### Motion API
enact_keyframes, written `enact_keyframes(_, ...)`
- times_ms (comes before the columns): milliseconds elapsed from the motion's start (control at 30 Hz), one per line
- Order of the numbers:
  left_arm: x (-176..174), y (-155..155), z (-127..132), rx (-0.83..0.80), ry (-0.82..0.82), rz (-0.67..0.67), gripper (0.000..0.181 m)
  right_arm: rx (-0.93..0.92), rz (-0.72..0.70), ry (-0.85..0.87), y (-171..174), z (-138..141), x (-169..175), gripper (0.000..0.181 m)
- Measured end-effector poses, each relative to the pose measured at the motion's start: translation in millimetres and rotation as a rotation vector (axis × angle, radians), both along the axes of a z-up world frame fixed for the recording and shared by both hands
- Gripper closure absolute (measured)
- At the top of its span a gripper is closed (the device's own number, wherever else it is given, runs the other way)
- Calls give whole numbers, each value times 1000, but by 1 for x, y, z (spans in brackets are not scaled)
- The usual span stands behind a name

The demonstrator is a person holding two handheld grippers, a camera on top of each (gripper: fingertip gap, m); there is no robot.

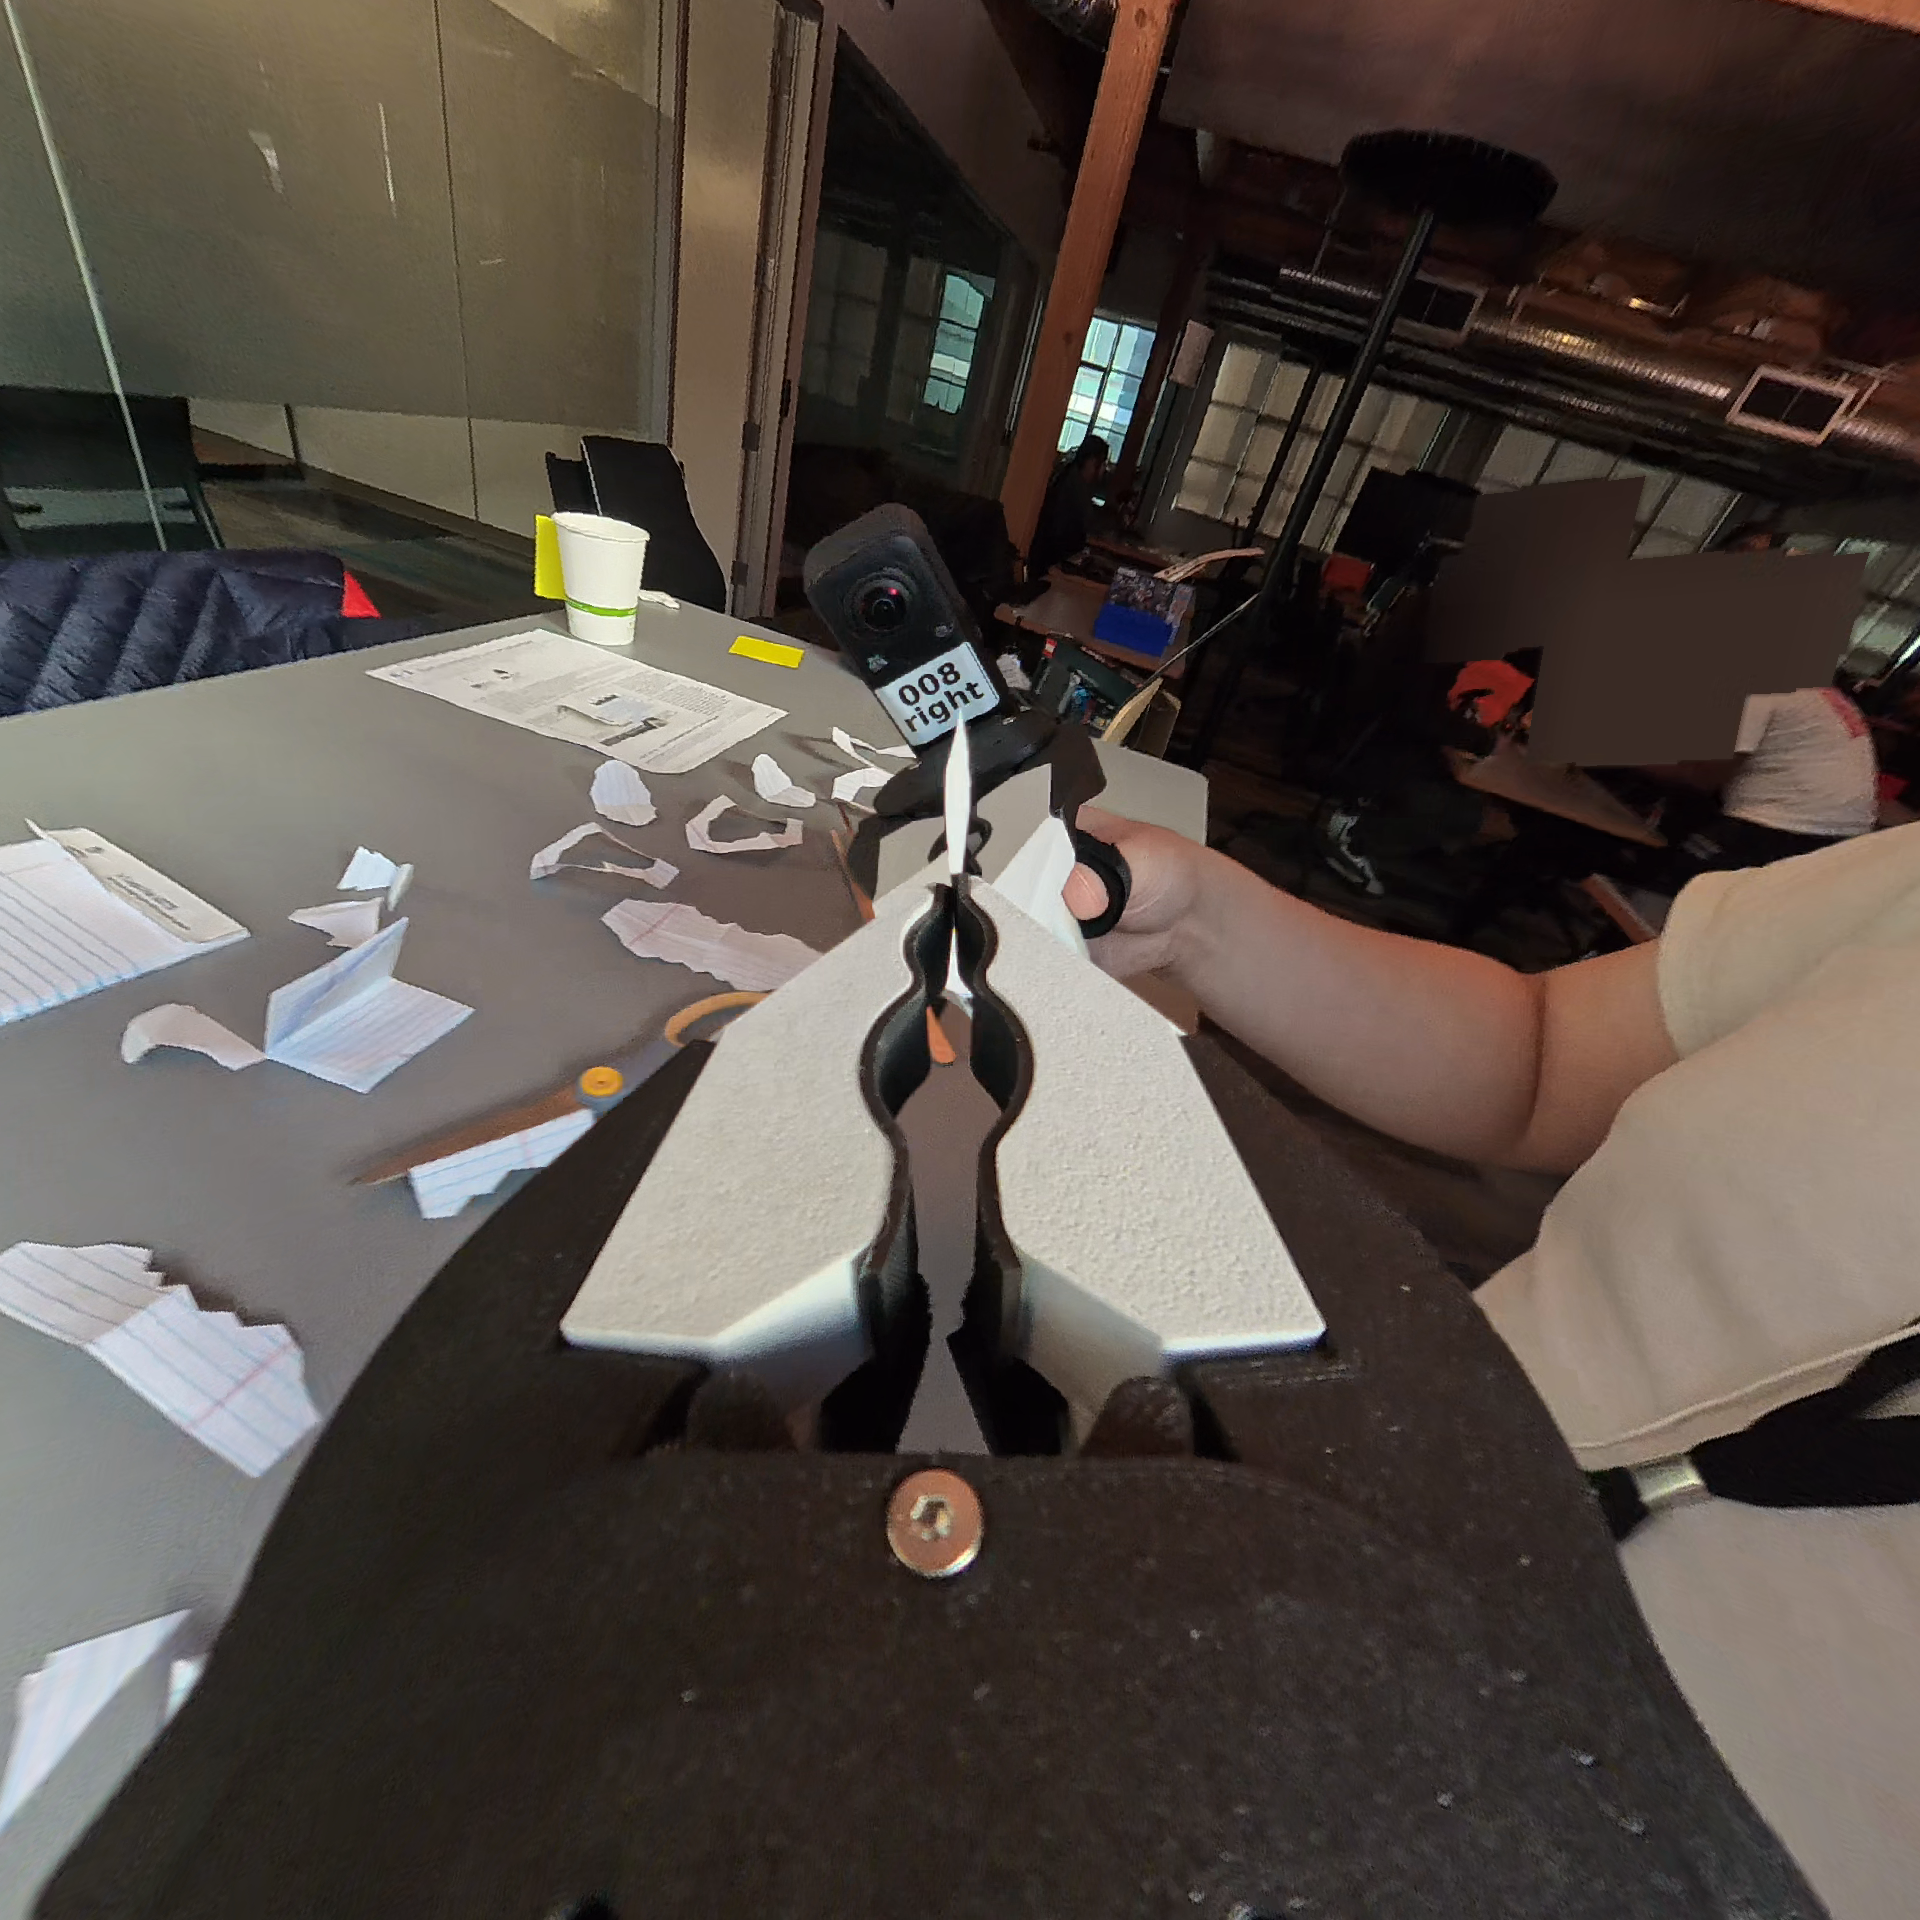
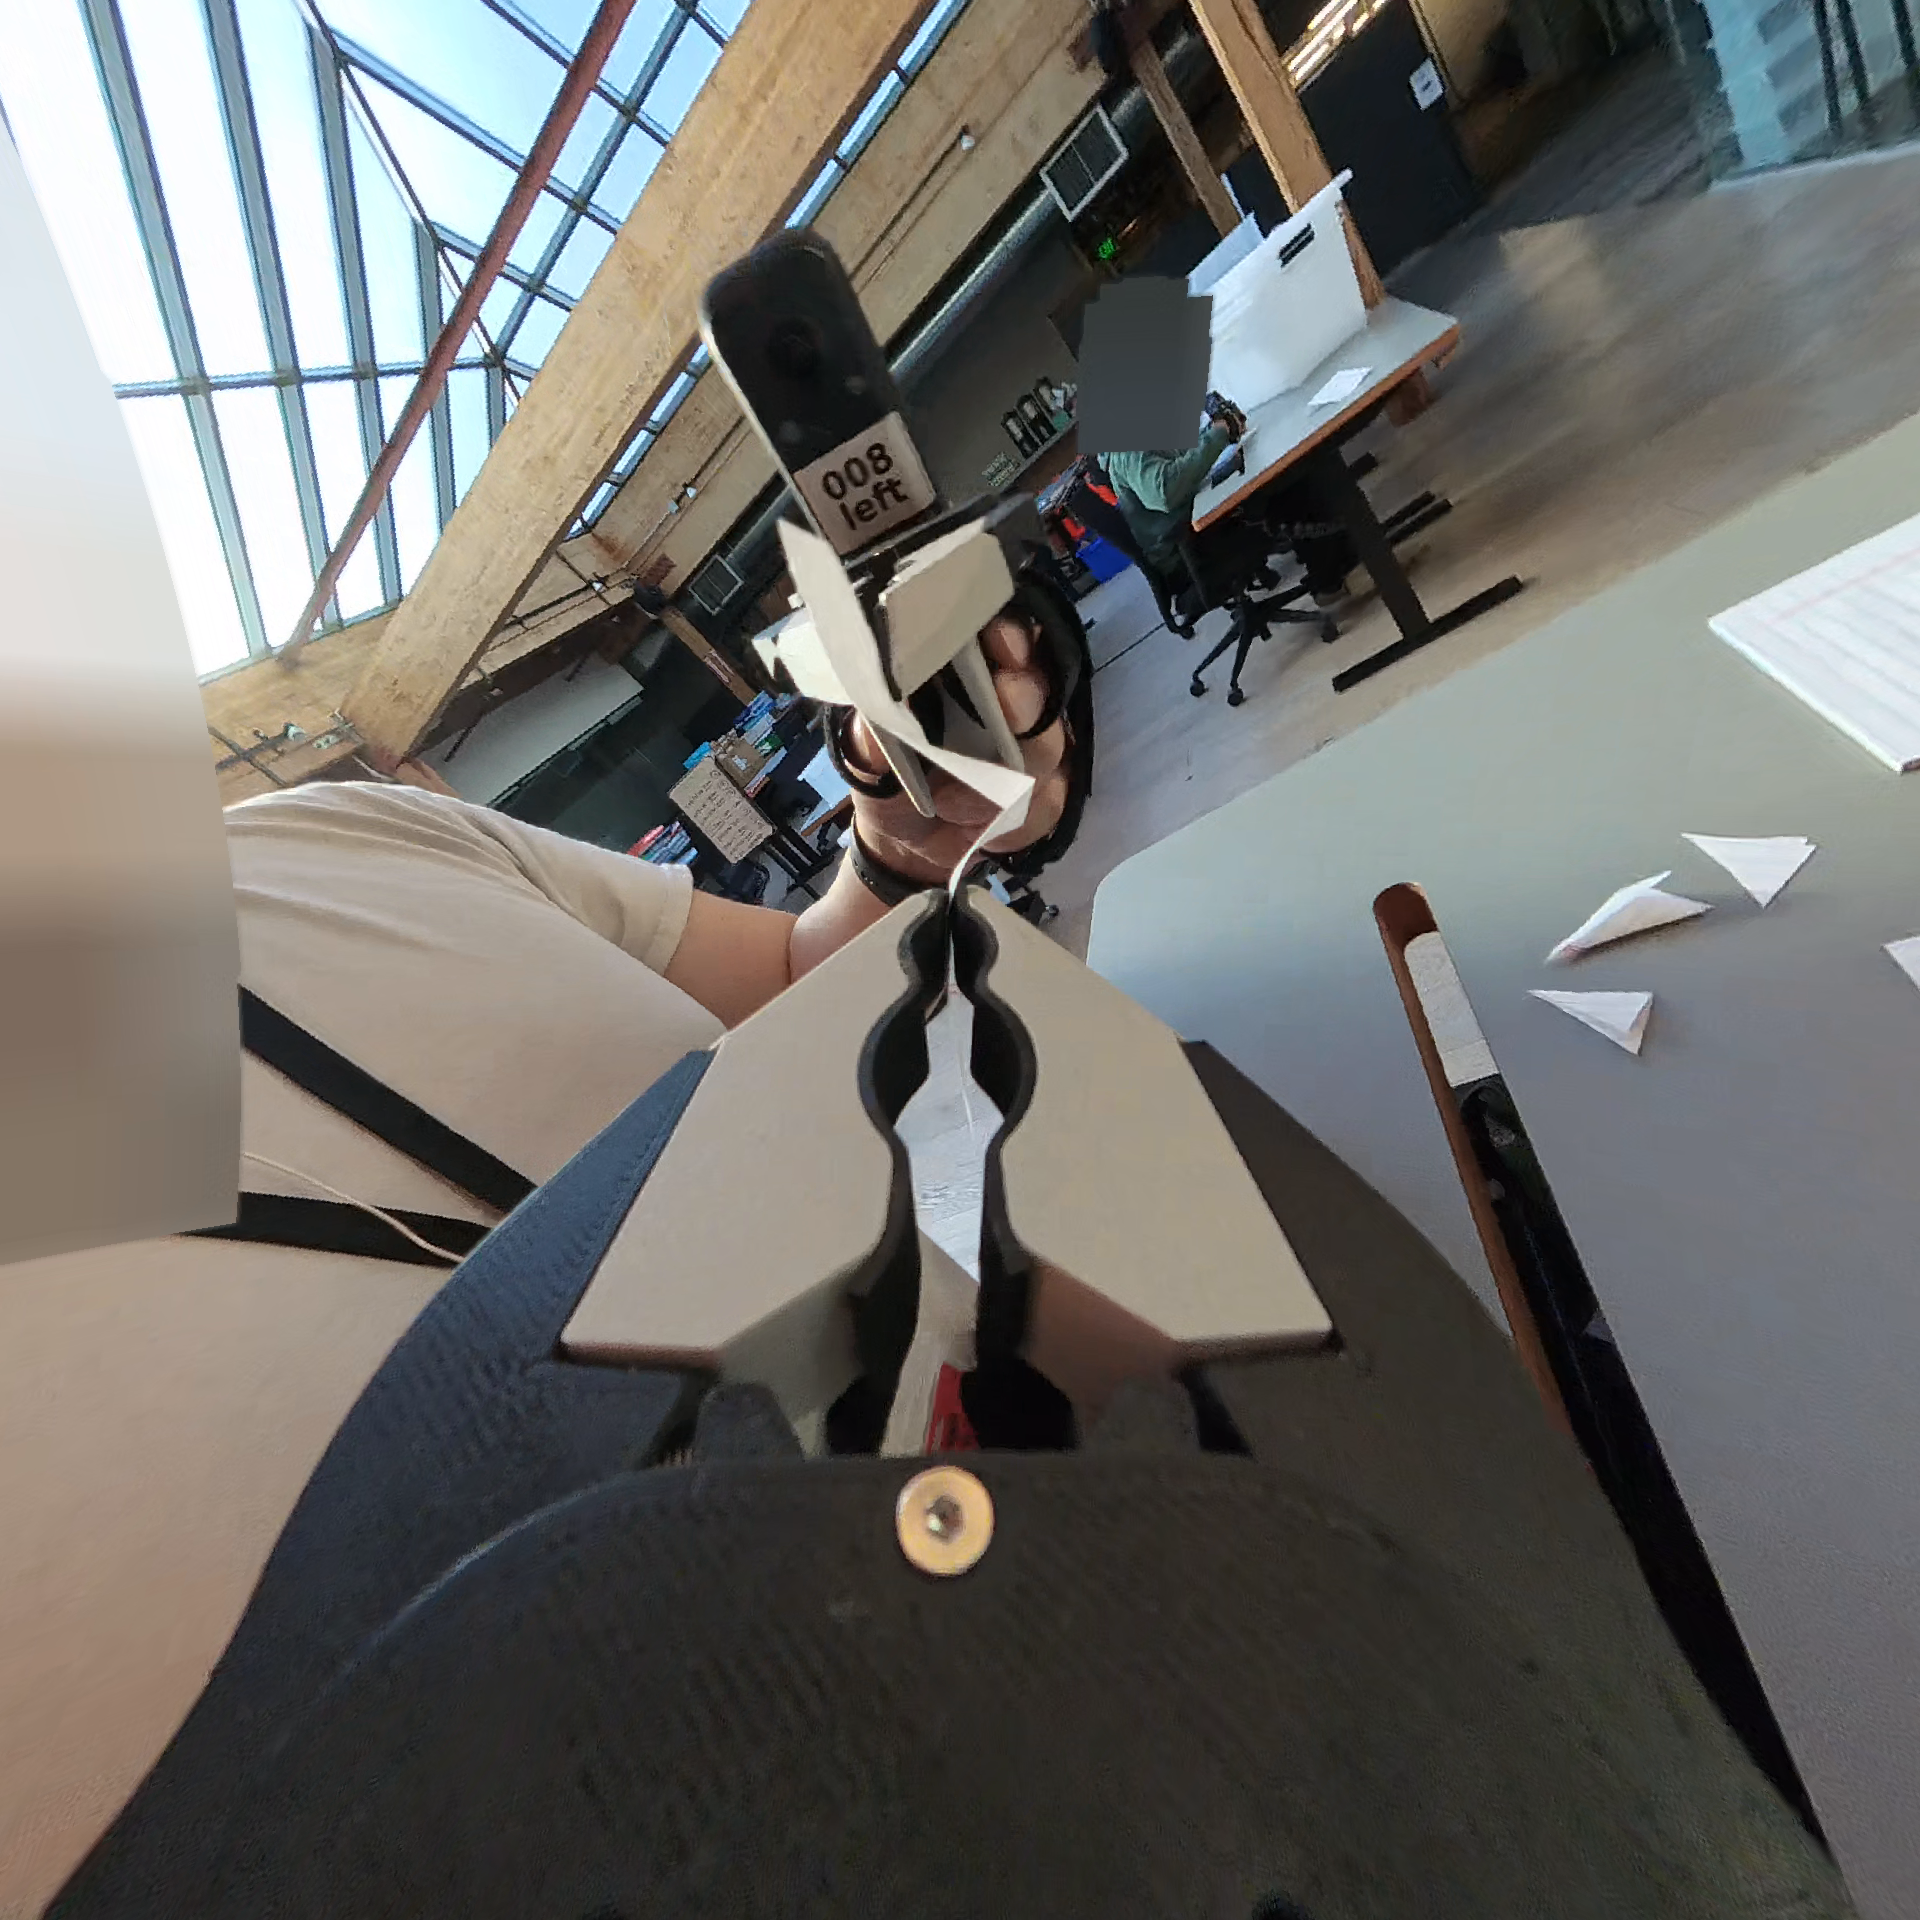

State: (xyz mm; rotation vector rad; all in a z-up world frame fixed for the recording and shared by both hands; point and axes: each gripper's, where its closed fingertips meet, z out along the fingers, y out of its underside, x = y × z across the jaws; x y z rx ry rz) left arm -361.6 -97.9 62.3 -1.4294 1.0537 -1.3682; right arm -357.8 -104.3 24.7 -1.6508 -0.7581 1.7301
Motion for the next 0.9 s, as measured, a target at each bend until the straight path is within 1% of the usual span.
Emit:
enact_keyframes(67,4,-8,5,-86,-39,-14,181,86,27,-28,-16,1,6,181)
enact_keyframes(133,7,-9,9,-167,-90,26,181,138,54,-59,-34,-1,13,181)
enact_keyframes(167,10,-10,12,-202,-126,45,181,126,49,-65,-40,-2,18,181)
enact_keyframes(233,20,-23,17,-268,-179,34,152,21,33,-47,-48,-3,31,181)
enact_keyframes(300,39,-47,7,-283,-135,11,137,-79,26,23,-59,1,46,181)
enact_keyframes(367,63,-72,-9,-250,-57,19,123,-109,2,24,-72,-3,62,181)
enact_keyframes(400,77,-85,-17,-228,-15,17,123,-120,-12,11,-78,-7,69,181)
enact_keyframes(467,104,-104,-33,-148,67,36,126,-167,-25,32,-91,-8,82,181)
enact_keyframes(533,123,-112,-42,-46,122,93,132,-205,-18,81,-103,-5,94,181)
enact_keyframes(567,129,-114,-43,-2,128,117,136,-210,-19,80,-109,-7,100,181)
enact_keyframes(633,138,-118,-38,44,112,140,145,-221,-27,61,-119,-13,109,181)
enact_keyframes(667,142,-122,-36,48,115,127,145,-236,-27,66,-123,-14,113,181)
enact_keyframes(767,149,-145,-31,25,116,24,133,-306,-35,139,-129,-9,129,181)
enact_keyframes(800,150,-148,-33,46,138,21,129,-321,-43,149,-130,-9,133,181)
enact_keyframes(833,150,-147,-39,88,177,46,126,-327,-54,150,-132,-10,136,181)
enact_keyframes(900,153,-145,-49,196,258,96,128,-322,-51,121,-139,-13,138,181)
